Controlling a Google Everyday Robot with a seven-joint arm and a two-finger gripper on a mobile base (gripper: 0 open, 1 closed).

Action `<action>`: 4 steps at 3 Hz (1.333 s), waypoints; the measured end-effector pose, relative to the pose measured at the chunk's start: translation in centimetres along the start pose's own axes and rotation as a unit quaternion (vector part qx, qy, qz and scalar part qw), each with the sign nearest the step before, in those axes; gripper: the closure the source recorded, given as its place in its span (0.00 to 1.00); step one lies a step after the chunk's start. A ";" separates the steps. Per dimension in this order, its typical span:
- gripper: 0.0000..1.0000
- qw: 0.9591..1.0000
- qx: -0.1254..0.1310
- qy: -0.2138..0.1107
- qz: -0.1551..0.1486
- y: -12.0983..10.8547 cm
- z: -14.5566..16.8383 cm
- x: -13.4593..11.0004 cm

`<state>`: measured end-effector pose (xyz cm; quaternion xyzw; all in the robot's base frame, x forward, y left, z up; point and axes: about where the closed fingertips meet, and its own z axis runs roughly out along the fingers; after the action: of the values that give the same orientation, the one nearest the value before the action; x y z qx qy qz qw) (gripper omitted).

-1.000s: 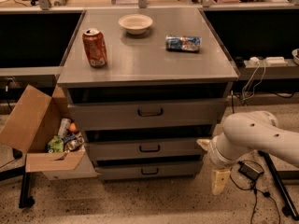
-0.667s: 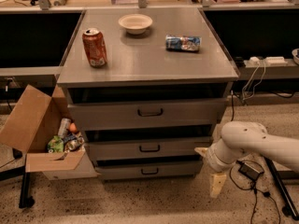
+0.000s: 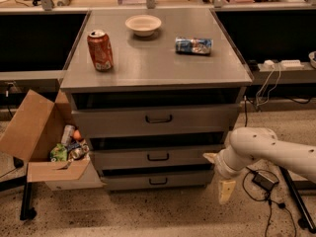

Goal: Open middle drawer

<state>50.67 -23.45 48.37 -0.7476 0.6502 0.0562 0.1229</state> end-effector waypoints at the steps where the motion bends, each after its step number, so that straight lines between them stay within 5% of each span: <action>1: 0.00 0.999 0.034 0.017 -0.031 -3.1 1.0 0.2; 2: 0.00 0.997 0.056 0.018 -0.056 -6.2 2.1 0.3; 4: 0.00 0.996 0.053 -0.003 -0.075 -11.3 5.6 0.0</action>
Offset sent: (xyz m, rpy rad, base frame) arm 0.1152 0.0157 -0.0159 -0.0247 -0.2249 0.1225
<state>62.27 -20.61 44.21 -0.7865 0.5941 0.0141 0.1682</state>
